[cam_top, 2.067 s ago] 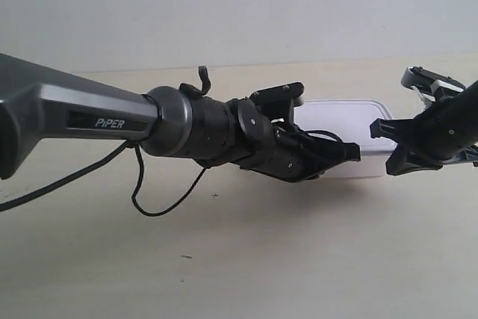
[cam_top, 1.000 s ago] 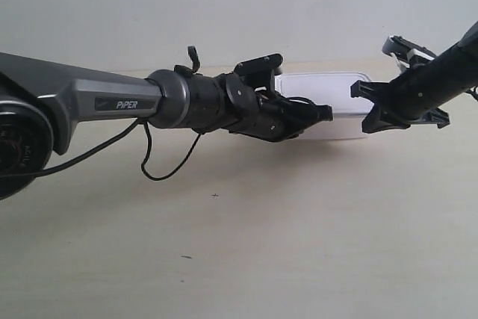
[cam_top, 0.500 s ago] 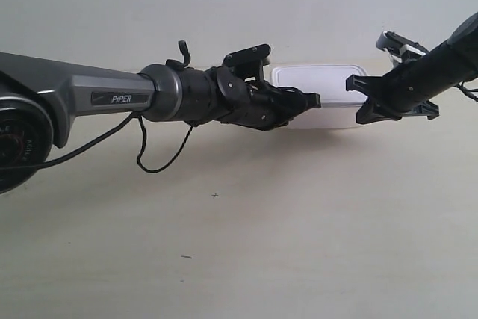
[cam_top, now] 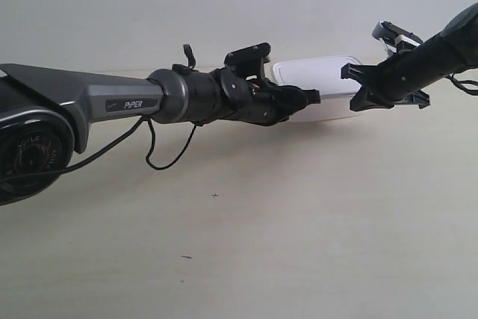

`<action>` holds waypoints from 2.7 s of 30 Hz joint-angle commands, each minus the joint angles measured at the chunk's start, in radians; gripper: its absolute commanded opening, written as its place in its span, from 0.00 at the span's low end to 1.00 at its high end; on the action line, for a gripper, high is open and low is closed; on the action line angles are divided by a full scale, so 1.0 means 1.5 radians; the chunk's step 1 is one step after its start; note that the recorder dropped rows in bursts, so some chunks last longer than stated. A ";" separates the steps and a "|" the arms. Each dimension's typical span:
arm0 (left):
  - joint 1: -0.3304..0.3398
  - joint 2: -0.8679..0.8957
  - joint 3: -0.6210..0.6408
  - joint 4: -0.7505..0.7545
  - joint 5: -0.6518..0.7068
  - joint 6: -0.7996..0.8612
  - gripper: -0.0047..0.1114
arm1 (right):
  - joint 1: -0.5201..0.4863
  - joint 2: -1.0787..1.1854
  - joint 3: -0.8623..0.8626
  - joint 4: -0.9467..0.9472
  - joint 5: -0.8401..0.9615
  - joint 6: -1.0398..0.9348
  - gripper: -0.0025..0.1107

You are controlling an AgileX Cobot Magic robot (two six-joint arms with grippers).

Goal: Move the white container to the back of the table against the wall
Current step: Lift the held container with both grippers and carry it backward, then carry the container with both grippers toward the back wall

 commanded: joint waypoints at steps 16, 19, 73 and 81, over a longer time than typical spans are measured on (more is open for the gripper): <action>0.011 0.000 -0.013 0.001 0.005 0.047 0.04 | 0.025 0.027 -0.017 0.053 -0.046 -0.032 0.02; 0.011 -0.006 -0.013 0.001 0.022 0.075 0.04 | 0.032 0.039 -0.039 0.065 -0.042 -0.032 0.02; 0.031 -0.016 -0.013 0.001 0.029 0.088 0.04 | 0.087 0.129 -0.186 0.043 -0.180 0.034 0.02; 0.040 -0.016 -0.013 0.001 0.029 0.088 0.04 | 0.087 0.130 -0.186 -0.037 -0.204 0.120 0.02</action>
